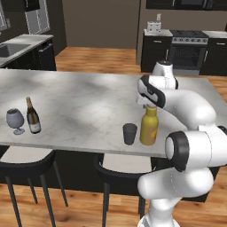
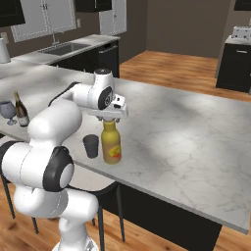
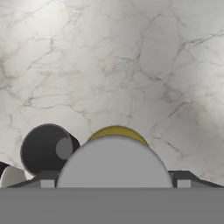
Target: There is a wine glass and glass cup on the dining counter. Place the wine bottle next to the wine glass and the juice bottle next to the glass cup.
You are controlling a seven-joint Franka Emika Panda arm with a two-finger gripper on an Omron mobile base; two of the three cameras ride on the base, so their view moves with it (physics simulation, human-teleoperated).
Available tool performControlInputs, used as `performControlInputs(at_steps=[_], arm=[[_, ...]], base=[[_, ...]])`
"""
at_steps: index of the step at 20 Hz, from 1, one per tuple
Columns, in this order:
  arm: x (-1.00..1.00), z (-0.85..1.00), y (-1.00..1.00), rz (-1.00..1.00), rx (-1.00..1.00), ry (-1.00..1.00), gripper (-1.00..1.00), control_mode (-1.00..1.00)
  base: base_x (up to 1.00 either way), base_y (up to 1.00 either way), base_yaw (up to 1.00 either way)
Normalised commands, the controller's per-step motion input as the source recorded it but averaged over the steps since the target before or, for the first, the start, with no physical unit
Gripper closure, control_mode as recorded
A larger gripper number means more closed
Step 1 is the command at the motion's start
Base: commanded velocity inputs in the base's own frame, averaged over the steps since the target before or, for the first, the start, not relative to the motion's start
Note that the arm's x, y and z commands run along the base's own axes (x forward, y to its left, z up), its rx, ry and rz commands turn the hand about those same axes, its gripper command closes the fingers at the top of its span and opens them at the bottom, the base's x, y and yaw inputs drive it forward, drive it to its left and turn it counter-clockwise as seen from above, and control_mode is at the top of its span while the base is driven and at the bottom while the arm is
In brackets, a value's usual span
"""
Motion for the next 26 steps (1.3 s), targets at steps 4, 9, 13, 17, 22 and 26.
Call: performControlInputs(at_steps=[4, 9, 13, 17, 22, 26], arm=[[0.1, -0.14, 0.0, 0.01, 0.0, -0.01, 1.0, -1.0], [0.0, -0.2, 0.0, 0.02, 0.0, -0.02, 1.0, -1.0], [-0.03, -0.2, -0.03, 0.02, -0.01, -0.04, -1.0, -1.0], [0.0, -0.11, -0.06, 0.02, 0.0, 0.0, -1.0, -1.0], [0.0, 0.0, -0.03, 0.0, 0.01, 0.0, -1.0, -1.0], [0.0, 0.06, 0.0, 0.0, 0.02, 0.0, -1.0, -1.0]], base=[[0.0, 0.0, 0.0], [0.0, 0.0, 0.0], [0.0, 0.0, 0.0], [0.0, 0.0, 0.0], [0.0, 0.0, 0.0], [0.0, 0.0, 0.0]])
